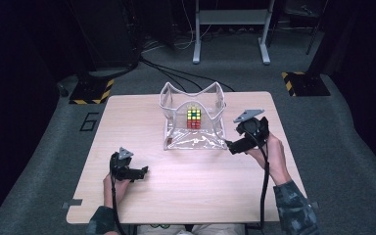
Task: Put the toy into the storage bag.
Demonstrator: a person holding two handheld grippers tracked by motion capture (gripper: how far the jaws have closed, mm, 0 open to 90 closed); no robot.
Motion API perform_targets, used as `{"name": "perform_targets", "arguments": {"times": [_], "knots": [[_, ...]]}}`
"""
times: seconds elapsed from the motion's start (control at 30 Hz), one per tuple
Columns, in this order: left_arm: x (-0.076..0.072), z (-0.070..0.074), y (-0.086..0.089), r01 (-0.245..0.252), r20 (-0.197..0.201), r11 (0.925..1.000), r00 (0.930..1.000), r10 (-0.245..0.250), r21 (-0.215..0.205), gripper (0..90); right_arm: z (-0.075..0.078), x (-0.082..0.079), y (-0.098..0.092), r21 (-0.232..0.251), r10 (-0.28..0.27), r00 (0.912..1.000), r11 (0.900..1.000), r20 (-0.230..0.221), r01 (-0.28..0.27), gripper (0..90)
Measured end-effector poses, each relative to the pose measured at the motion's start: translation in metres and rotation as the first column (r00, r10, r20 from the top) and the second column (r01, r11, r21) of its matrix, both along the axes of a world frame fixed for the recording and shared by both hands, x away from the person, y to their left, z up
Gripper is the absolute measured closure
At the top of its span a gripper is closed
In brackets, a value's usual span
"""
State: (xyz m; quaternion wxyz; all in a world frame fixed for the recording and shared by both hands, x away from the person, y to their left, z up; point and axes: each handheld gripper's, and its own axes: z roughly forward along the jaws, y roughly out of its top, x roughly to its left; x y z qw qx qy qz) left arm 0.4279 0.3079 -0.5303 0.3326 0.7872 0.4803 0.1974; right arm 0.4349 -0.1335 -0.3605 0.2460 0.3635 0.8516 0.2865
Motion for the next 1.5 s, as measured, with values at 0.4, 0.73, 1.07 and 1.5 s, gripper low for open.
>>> {"name": "perform_targets", "arguments": {"times": [0.4, 0.73, 1.07, 1.5], "knots": [[0.000, 0.000, 0.000, 0.000, 0.000, 1.0000, 1.0000, 0.000, 0.000, 2.0, -0.041, -0.022, -0.032, 0.038, -0.114, 0.9931, 0.993, -0.027, 0.115, 1.2], [0.000, 0.000, 0.000, 0.000, 0.000, 1.0000, 1.0000, 0.000, 0.001, 2.0, -0.081, -0.032, -0.052, 0.031, -0.190, 0.9784, 0.981, -0.081, 0.193, 1.7], [0.000, 0.000, 0.000, 0.001, 0.001, 1.0000, 1.0000, -0.001, 0.004, 2.0, -0.133, -0.039, -0.067, 0.068, -0.239, 0.9583, 0.965, -0.156, 0.252, 2.7], [0.000, 0.000, 0.000, -0.001, 0.003, 1.0000, 1.0000, 0.001, 0.001, 2.1, -0.168, -0.053, -0.085, 0.185, -0.305, 0.9472, 0.930, -0.098, 0.319, 0.7]]}}
